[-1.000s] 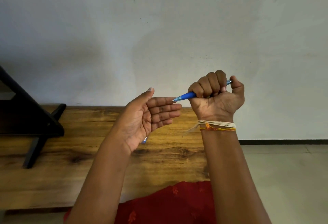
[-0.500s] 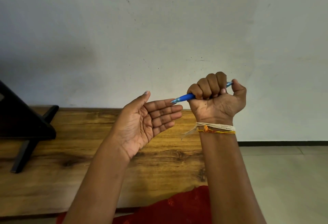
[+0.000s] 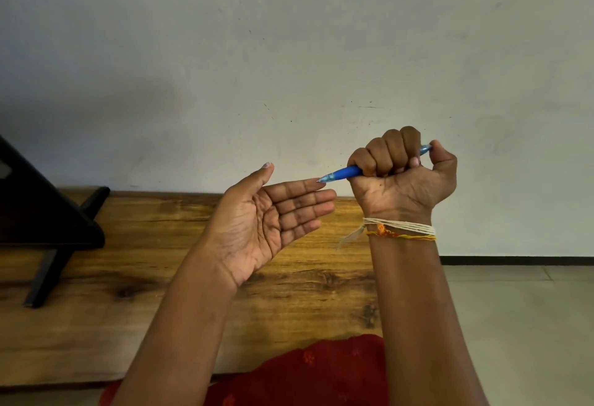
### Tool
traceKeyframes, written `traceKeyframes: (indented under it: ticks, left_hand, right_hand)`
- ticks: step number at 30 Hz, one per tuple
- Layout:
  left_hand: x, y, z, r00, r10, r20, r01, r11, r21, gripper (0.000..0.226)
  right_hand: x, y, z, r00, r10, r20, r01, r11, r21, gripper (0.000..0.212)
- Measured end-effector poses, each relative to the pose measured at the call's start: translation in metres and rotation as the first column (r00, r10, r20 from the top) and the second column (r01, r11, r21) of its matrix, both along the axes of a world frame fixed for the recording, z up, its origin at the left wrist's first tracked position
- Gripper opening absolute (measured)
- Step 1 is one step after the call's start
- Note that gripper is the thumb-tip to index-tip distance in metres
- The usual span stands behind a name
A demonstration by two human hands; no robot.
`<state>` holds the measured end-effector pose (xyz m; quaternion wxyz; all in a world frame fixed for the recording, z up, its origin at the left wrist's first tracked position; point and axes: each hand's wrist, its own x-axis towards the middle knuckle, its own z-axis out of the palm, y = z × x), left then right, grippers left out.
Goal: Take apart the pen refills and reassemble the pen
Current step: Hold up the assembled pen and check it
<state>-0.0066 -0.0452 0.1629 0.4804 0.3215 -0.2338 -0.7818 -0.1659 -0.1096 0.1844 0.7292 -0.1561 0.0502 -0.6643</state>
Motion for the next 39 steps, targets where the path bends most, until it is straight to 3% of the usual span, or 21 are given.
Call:
traceKeyframes:
  ticks: [14,27,39]
  left_hand:
    - [0.003,0.002,0.007,1.000,0.002,0.009,-0.002,0.999,-0.042,0.061]
    - [0.006,-0.001,0.005,1.000,0.018,0.003,-0.018,0.999,-0.032,0.060]
    - [0.005,0.000,0.005,1.000,-0.002,-0.002,0.001,0.999,-0.036,0.060]
  right_hand:
    - [0.005,0.009,0.015,0.999,0.019,0.027,-0.017,0.998,-0.062,0.029]
    - [0.009,0.009,0.016,1.000,-0.028,-0.009,0.028,1.000,-0.007,0.029]
    - [0.009,0.007,0.017,0.998,-0.028,0.060,0.027,1.000,0.008,0.036]
